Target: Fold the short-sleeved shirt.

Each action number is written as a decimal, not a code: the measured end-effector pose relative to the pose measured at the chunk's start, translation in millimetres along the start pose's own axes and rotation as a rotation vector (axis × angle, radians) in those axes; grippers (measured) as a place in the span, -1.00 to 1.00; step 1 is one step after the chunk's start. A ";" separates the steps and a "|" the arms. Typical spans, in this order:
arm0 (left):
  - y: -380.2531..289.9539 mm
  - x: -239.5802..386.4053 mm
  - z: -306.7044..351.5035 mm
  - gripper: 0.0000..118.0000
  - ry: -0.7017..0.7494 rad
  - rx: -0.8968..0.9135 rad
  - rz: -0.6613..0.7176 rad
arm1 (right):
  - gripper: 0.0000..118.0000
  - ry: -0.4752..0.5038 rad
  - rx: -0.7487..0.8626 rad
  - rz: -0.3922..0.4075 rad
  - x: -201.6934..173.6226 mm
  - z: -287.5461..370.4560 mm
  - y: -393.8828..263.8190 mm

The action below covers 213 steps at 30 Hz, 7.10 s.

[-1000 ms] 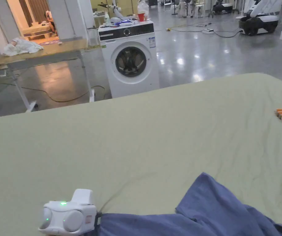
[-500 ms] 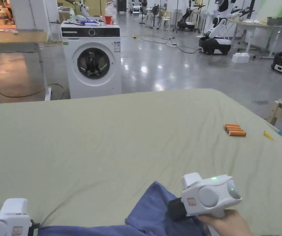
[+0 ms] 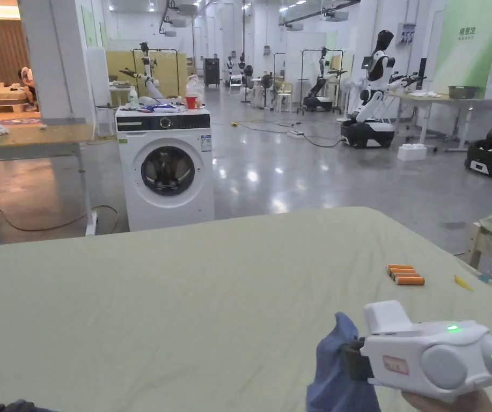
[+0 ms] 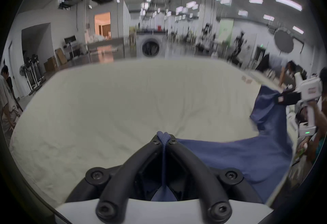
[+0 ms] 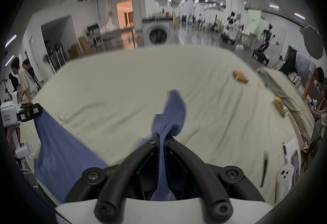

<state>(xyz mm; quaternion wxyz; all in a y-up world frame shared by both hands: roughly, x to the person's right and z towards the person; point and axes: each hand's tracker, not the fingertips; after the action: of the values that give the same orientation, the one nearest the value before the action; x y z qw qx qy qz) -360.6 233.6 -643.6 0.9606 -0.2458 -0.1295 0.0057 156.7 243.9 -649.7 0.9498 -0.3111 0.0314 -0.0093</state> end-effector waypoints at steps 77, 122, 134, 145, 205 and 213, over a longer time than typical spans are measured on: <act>-125.8 -50.4 119.7 -1.00 0.086 0.121 0.349 | -1.00 0.064 0.218 -0.217 -27.8 120.9 -105.4; -106.1 93.3 242.3 -1.00 0.213 0.495 -0.036 | -1.00 0.106 0.457 -0.011 -128.3 192.6 -147.7; -148.5 33.6 209.3 -0.98 0.182 0.180 0.079 | -1.00 0.124 0.406 -0.052 -117.5 183.5 -161.7; -215.6 -20.4 152.4 0.08 0.227 -0.145 0.223 | -1.00 0.083 0.341 -0.105 -97.7 183.9 -178.6; -63.3 -99.4 -57.9 -0.93 0.125 -0.342 0.308 | -0.97 -0.084 -0.158 -0.138 -26.2 -117.5 -36.1; -56.8 -95.7 -23.8 0.65 0.165 -0.125 0.209 | 0.34 -0.073 0.005 -0.077 -14.2 -81.3 -46.0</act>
<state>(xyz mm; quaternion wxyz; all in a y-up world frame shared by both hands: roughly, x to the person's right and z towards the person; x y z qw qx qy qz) -450.2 165.3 -660.4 0.9450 -0.3167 -0.0241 0.0776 137.3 159.3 -687.1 0.9500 -0.3099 -0.0152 -0.0344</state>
